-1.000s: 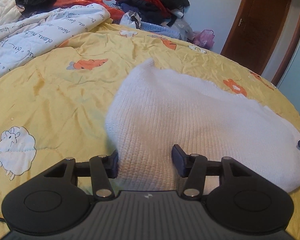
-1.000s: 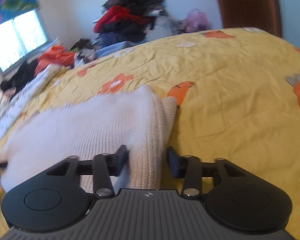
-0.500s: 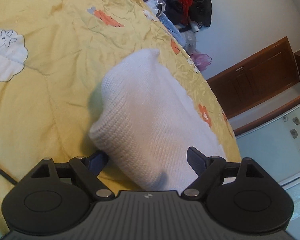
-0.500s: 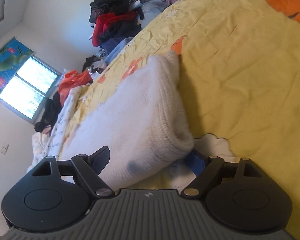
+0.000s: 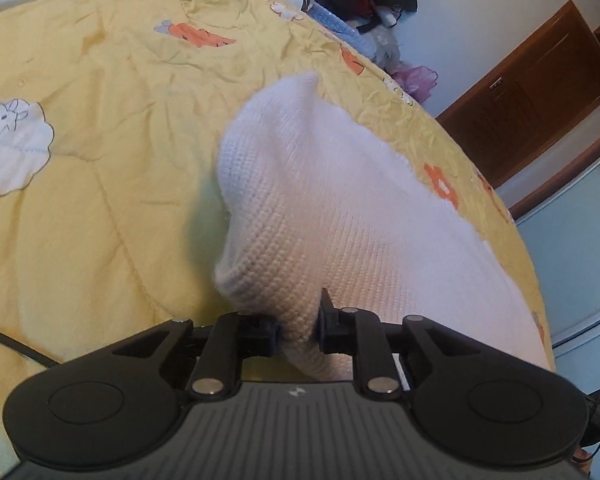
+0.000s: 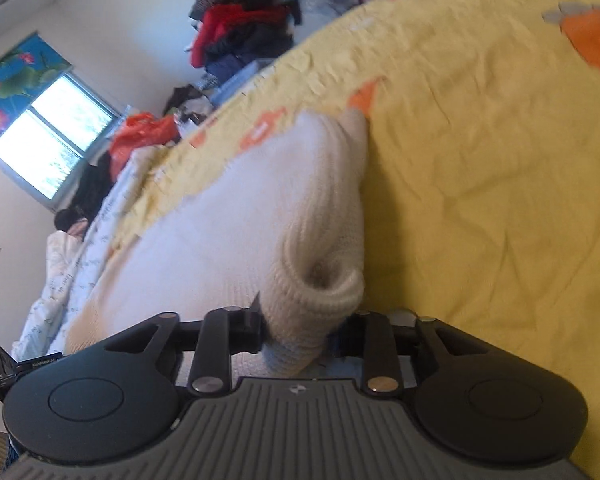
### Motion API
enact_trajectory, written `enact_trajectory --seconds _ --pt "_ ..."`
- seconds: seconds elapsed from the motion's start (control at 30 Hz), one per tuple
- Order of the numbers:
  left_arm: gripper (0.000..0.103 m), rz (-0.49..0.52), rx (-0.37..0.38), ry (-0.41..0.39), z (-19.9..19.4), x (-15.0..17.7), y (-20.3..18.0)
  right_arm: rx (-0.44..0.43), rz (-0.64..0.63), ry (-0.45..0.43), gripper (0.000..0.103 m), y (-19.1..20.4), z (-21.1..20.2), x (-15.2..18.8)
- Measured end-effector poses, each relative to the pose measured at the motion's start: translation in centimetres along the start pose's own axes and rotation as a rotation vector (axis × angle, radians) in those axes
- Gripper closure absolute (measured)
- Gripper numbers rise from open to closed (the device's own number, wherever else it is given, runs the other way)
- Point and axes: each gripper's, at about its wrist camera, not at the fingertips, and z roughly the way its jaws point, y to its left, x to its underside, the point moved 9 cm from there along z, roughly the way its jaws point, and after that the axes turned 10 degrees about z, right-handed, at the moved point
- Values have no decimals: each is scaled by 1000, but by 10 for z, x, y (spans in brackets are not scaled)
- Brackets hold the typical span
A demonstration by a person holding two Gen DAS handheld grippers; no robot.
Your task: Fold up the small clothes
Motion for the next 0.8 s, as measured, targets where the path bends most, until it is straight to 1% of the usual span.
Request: enact_trajectory --seconds 0.03,0.07,0.1,0.13,0.17,0.2,0.23,0.27,0.3,0.33,0.37,0.4,0.43,0.5,0.53,0.57,0.6,0.63,0.73,0.8 --pt "72 -12 7 -5 -4 0 1 -4 19 -9 53 -1 -2 0" --pt "52 -26 10 -8 -8 0 4 -5 46 -17 43 -1 -8 -1" --pt "41 -44 12 -25 -14 -2 8 -4 63 -36 38 -2 -14 -4" --pt "22 -63 8 -59 -19 -5 12 -6 77 -80 30 -3 -23 -10" --pt "16 -89 -12 -101 -25 -9 18 -8 84 -141 26 -4 -34 -18" --pt "16 -121 -30 -137 -29 -14 23 -7 90 -203 26 -4 -45 -27" --pt "16 -153 -22 -152 -30 -17 25 -12 96 -251 27 -2 -54 -37" --pt "16 -191 6 -158 -29 -19 27 -27 104 -295 28 1 -61 -47" --pt "16 -228 27 -159 -25 -20 27 -49 109 -323 27 7 -66 -53" --pt "16 -263 31 -155 -21 -19 28 -82 108 -342 25 15 -69 -60" --pt "16 -294 37 -155 -16 -19 29 -118 100 -339 21 26 -67 -63" --pt "16 -324 50 -170 -12 -18 29 -156 88 -319 19 38 -61 -65" --pt "16 -344 48 -196 -10 -20 29 -192 69 -289 15 53 -52 -64" --pt "17 -373 28 -233 -8 -23 30 -236 15 -223 15 80 -29 -55" --pt "21 -382 16 -248 -6 -25 29 -249 -17 -183 15 95 -15 -48" --pt "30 -382 -6 -248 -4 -26 29 -260 -46 -140 16 108 -1 -41" --pt "56 -372 -46 -223 1 -26 30 -270 -67 -99 16 120 13 -33" --pt "73 -347 -84 -198 6 -26 30 -277 -85 -60 17 133 27 -24" --pt "76 -288 -104 -189 5 -28 27 -293 -147 35 17 170 61 1" --pt "77 -218 -151 -191 3 -31 20 -294 -204 93 18 192 82 14"
